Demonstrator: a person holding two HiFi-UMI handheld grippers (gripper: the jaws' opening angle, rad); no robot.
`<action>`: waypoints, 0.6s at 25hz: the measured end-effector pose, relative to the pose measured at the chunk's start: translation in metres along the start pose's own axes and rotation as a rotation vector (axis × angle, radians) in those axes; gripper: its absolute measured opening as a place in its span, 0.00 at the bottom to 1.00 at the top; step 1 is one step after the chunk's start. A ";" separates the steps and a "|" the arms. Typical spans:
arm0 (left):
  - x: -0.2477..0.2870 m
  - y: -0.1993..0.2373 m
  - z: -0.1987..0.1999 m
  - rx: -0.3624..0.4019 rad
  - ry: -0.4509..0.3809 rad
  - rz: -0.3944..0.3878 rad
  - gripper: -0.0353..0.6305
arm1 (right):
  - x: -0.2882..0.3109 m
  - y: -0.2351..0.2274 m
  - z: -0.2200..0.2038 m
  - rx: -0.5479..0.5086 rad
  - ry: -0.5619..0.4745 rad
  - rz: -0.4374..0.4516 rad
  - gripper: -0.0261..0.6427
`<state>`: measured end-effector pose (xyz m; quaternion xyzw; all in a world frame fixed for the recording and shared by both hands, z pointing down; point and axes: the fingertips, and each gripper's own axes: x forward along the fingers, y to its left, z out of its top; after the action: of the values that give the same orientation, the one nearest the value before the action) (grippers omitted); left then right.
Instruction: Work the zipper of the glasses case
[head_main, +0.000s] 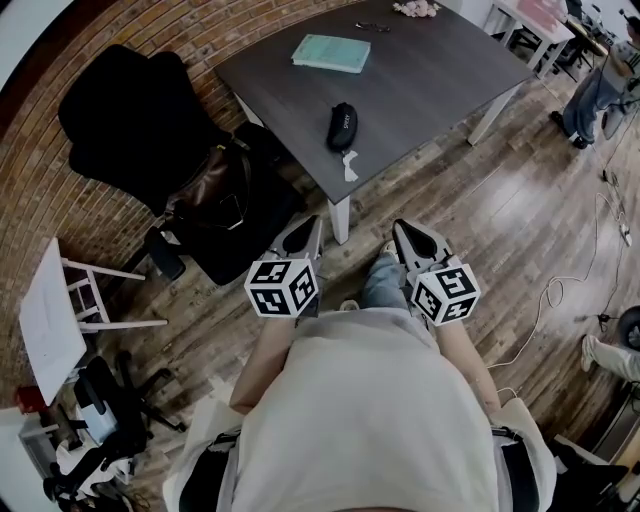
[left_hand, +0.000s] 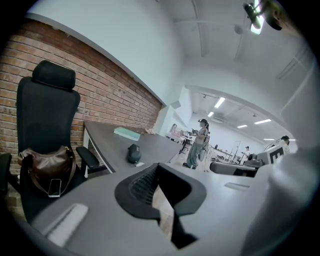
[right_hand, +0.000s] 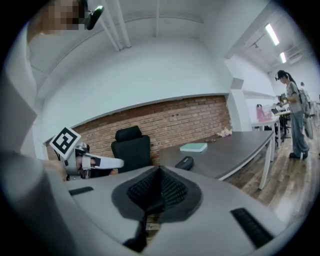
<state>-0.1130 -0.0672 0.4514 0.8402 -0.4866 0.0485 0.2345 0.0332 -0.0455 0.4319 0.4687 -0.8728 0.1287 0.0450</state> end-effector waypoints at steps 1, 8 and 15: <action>0.000 -0.001 0.000 -0.002 -0.002 -0.002 0.07 | -0.001 0.001 0.002 -0.016 -0.004 -0.001 0.04; 0.005 -0.004 -0.002 -0.005 0.013 -0.018 0.07 | 0.000 0.004 0.010 -0.045 -0.023 0.015 0.04; 0.009 -0.006 -0.002 -0.016 0.021 -0.027 0.07 | 0.003 0.001 0.005 -0.024 -0.017 0.025 0.04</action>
<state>-0.1032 -0.0713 0.4537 0.8442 -0.4729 0.0502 0.2472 0.0308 -0.0481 0.4274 0.4581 -0.8805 0.1150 0.0414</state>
